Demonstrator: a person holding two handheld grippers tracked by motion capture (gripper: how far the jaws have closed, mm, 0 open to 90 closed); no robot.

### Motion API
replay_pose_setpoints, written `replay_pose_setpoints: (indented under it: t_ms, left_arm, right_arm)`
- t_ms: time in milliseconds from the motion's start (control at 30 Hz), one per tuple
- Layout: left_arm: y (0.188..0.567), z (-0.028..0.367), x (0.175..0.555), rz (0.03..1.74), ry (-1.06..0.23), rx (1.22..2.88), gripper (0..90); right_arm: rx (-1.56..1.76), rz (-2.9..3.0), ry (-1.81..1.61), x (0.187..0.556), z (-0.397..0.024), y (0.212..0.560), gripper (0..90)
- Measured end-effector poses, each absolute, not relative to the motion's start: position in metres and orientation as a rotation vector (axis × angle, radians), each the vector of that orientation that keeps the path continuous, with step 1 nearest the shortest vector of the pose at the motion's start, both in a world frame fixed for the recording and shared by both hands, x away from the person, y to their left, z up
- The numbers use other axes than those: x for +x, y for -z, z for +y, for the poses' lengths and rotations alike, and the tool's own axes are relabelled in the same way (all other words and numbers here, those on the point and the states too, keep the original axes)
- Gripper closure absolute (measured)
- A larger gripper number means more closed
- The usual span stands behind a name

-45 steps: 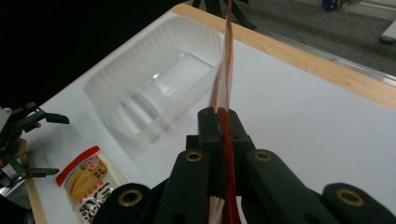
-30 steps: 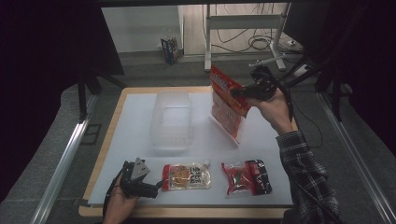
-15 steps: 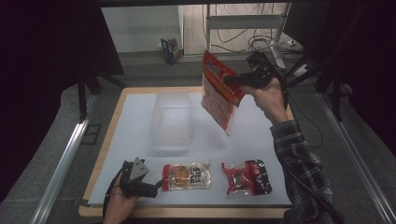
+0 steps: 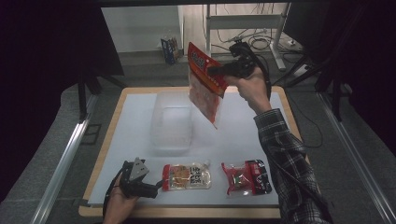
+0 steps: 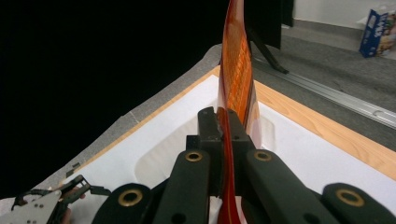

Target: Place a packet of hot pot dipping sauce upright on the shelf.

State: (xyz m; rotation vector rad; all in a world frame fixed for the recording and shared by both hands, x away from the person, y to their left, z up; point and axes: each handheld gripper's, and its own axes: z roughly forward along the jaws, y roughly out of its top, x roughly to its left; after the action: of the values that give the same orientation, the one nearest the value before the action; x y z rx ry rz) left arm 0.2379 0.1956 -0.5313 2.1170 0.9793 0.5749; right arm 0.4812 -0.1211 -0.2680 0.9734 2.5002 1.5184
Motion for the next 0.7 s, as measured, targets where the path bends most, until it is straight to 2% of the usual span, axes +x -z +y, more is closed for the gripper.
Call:
replay_pose_setpoints:
  t_ms: [367,700]
  left_arm:
    - [0.531,0.195,0.237,0.969,-0.575,2.121,0.0]
    - [0.531,0.196,0.237,0.965,-0.572,2.122,0.0]
  right_arm:
    - [0.941,2.539,-1.542,0.498,-0.066,0.277,88.7]
    - [0.925,2.560,-1.532,0.509,-0.033,0.286,88.6]
